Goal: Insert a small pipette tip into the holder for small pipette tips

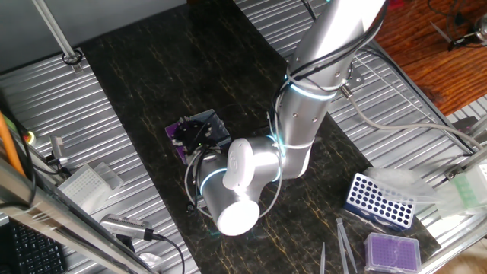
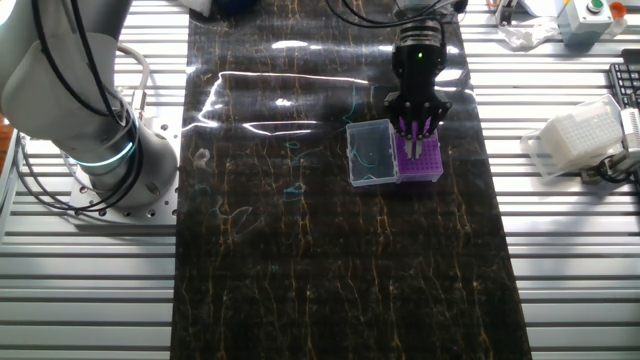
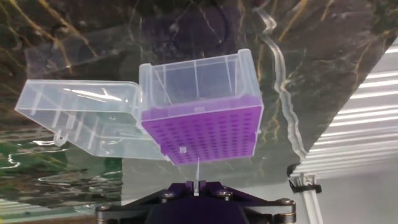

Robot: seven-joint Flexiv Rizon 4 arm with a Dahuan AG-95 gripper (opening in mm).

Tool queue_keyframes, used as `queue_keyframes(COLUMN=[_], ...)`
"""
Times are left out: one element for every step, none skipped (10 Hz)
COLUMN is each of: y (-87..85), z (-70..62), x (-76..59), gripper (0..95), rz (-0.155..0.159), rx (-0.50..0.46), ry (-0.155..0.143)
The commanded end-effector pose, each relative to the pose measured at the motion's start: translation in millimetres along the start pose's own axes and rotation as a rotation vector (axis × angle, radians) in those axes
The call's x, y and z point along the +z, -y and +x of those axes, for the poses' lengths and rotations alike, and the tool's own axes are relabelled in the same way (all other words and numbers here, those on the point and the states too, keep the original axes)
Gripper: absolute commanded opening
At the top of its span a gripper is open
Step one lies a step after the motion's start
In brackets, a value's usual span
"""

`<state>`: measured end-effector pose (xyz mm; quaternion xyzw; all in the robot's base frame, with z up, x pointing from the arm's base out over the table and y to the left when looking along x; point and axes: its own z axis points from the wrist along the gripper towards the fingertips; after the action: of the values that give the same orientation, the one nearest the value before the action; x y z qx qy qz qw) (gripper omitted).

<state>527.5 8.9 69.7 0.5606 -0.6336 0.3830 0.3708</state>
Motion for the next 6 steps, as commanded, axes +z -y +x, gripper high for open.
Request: queue_keyframes(y=[-4.3,-6.4,-7.4,-7.6,-7.7,-7.7], z=[-0.7,-0.4,0.8,1.4,1.9,1.8], x=[1.9,2.4,1.7,1.2,0.8,0.9], gripper=[0.0,0.0,0.0,0.0,0.0,0.0], rz=[0.001,0.001,0.001,0.0,0.0,0.0], rx=[0.002,0.001,-0.008,-0.01,-0.008,-0.012], ry=[0.008,0.004,0.009,0.009,0.009,0.006])
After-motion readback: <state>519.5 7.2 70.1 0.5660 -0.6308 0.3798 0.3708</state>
